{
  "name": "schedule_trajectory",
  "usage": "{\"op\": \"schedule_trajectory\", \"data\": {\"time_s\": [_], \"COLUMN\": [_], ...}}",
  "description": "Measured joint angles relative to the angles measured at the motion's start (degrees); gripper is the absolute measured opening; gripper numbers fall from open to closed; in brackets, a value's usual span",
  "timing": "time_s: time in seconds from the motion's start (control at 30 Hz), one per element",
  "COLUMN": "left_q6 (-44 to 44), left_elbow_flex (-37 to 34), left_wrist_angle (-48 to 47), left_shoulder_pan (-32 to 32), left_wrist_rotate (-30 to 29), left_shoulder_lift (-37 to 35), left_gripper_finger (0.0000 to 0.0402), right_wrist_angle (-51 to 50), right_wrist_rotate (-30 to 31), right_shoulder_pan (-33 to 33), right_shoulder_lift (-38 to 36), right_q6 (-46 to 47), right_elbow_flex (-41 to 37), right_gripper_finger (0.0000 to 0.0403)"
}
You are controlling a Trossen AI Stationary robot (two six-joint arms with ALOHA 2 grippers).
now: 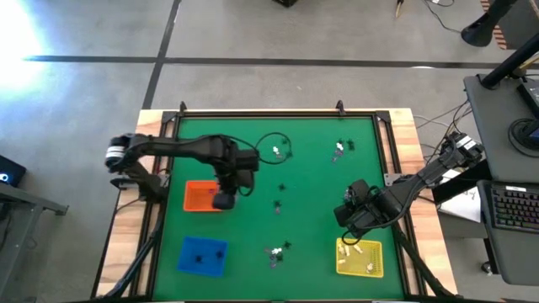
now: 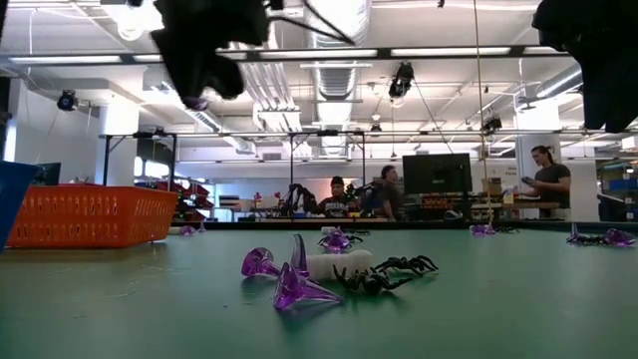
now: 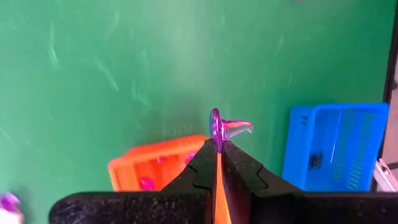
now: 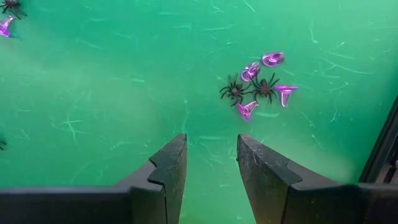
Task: Sort Halloween decoration
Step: Put the violet witch hat toy into the orange bin
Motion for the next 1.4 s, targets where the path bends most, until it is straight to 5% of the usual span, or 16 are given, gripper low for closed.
{"op": "schedule_trajectory", "data": {"time_s": [0.33,0.67,1.03,1.4], "left_q6": [-13.2,-22.4,-22.4,-22.2], "left_elbow_flex": [-23.2,-39.2,-43.9,-44.8], "left_wrist_angle": [12.8,22.6,25.3,25.2], "left_shoulder_pan": [0.0,0.0,0.0,0.0], "left_wrist_rotate": [-0.1,-0.2,-9.9,-10.5], "left_shoulder_lift": [-14.2,-21.9,-24.1,-23.9], "left_gripper_finger": [0.0,0.0,0.0,0.0007], "right_wrist_angle": [0.0,0.3,0.5,0.5], "right_wrist_rotate": [0.0,0.0,0.0,0.0], "right_shoulder_pan": [0.0,0.0,0.0,0.0], "right_shoulder_lift": [0.0,0.0,0.0,0.0], "right_q6": [1.0,1.9,1.8,0.3], "right_elbow_flex": [0.0,0.0,0.0,0.0], "right_gripper_finger": [0.0134,0.0134,0.0134,0.0134]}}
